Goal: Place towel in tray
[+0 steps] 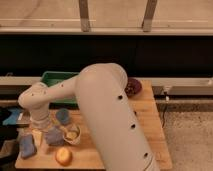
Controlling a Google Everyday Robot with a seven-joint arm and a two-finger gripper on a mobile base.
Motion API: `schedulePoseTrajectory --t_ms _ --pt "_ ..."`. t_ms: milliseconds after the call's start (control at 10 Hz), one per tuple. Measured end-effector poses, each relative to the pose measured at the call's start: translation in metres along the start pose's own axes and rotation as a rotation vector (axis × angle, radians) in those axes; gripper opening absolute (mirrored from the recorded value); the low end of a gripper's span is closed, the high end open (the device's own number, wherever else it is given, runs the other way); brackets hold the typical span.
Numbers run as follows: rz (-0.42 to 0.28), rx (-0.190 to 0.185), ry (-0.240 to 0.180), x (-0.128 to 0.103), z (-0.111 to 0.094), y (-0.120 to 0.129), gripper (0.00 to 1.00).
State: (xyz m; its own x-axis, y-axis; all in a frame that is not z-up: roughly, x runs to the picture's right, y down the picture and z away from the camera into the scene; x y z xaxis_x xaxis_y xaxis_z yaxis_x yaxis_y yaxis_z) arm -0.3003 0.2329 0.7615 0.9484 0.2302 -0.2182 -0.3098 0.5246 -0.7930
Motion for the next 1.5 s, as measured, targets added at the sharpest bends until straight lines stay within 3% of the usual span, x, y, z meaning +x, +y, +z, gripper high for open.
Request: schedulePoseTrajectory --t_ms 700,1300,1400,1500 --pt "0.067 -0.057 0.008 0.014 0.026 -0.004 0.77" --pt "0.068 -0.064 0.004 0.013 0.026 -0.003 0.16" --pt "0.073 -0.063 -0.009 0.015 0.026 -0.003 0.08" --pt "0.084 -0.066 -0.056 0.017 0.026 -0.002 0.01"
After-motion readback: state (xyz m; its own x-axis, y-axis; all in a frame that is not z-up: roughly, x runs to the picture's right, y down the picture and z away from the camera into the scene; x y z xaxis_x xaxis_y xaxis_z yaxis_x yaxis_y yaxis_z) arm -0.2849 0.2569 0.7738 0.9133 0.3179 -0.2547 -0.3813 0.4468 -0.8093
